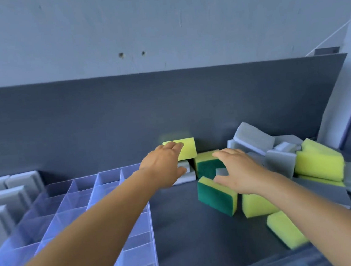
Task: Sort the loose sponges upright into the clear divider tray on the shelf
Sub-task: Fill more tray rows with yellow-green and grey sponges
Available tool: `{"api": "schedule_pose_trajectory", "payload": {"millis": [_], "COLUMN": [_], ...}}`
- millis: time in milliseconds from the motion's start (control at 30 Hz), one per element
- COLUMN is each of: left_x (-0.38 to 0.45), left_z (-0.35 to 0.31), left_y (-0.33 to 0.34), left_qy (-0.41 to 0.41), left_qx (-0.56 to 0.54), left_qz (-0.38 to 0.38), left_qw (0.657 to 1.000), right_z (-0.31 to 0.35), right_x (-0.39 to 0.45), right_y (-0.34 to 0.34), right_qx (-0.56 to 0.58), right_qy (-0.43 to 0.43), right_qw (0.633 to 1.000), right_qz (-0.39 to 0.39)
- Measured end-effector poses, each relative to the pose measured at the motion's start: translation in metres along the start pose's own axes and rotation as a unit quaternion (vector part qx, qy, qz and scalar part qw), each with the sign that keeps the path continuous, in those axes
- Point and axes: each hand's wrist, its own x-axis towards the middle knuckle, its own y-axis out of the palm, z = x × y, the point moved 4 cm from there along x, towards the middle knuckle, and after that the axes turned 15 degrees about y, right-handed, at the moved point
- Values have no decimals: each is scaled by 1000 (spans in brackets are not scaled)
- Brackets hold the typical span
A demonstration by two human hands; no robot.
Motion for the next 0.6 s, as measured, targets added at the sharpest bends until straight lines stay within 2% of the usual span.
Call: {"api": "schedule_pose_trajectory", "payload": {"millis": [400,600], "left_x": [51,53], "left_z": [31,42], "left_y": [24,40], "left_qy": [-16,-41], "left_qx": [34,-34], "left_qz": [6,28], "left_qw": [999,998], "right_z": [16,17], "right_x": [33,42], "right_y": [35,39], "right_qx": [-14,-13], "right_qy": [-7,8], "right_qw": [997,996], "right_qz": [72,83]}}
